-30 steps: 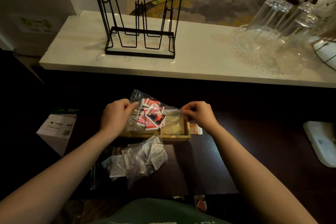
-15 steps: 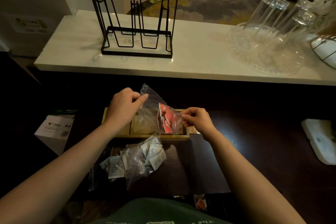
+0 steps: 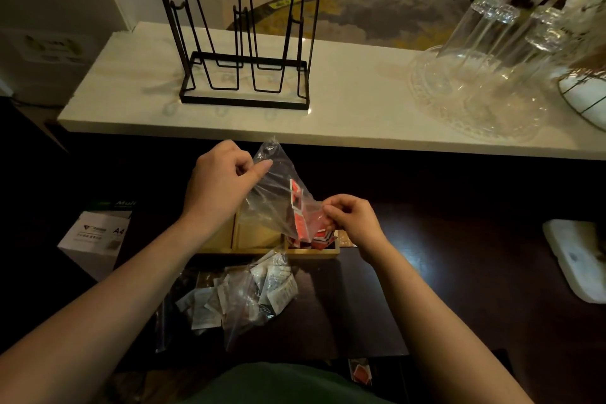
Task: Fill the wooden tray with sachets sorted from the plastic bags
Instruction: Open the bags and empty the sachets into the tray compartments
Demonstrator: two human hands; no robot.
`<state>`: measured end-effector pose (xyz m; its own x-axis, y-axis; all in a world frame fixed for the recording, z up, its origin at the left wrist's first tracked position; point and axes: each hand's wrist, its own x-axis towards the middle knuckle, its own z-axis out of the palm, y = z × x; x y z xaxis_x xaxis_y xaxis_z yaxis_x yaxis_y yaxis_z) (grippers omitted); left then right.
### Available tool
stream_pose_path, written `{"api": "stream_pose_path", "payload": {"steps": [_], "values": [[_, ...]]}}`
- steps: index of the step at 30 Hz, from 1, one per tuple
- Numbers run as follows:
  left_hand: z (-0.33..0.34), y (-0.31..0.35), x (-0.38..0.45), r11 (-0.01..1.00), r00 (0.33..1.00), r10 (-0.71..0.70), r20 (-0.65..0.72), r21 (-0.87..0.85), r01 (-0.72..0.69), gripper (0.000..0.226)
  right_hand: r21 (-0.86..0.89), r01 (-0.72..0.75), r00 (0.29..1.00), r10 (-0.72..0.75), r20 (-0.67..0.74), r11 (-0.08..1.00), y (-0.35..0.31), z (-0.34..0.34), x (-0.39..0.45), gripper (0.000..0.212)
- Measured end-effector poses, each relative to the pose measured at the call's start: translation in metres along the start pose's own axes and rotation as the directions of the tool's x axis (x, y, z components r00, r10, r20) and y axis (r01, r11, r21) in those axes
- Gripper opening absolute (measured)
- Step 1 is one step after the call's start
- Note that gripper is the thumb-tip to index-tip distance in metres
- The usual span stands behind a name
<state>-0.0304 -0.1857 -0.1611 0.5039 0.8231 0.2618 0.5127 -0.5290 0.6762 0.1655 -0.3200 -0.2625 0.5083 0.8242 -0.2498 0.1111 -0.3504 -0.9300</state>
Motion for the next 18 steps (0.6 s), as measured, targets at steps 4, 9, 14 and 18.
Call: {"api": "stream_pose_path", "payload": {"steps": [4,9,14,18], "values": [[0.001,0.0,0.001,0.999,0.999,0.014,0.034,0.038,-0.016,0.043,-0.014,-0.007,0.999,0.007,-0.04,1.0,0.005,0.002,-0.002,0.014],[-0.002,0.009,0.005,0.999,0.999,0.037,0.03,0.034,-0.038,0.041,0.064,-0.011,0.998,0.015,-0.061,0.998,0.003,0.002,-0.001,0.014],[-0.004,0.02,0.001,0.999,0.997,0.046,0.066,0.015,-0.047,0.04,0.098,-0.01,0.997,0.017,-0.074,0.995,0.003,0.003,-0.005,0.013],[-0.009,0.027,0.003,0.996,0.994,0.085,0.062,0.035,-0.087,0.038,0.153,0.008,0.996,0.005,-0.086,0.988,0.007,0.003,-0.008,0.02]]}}
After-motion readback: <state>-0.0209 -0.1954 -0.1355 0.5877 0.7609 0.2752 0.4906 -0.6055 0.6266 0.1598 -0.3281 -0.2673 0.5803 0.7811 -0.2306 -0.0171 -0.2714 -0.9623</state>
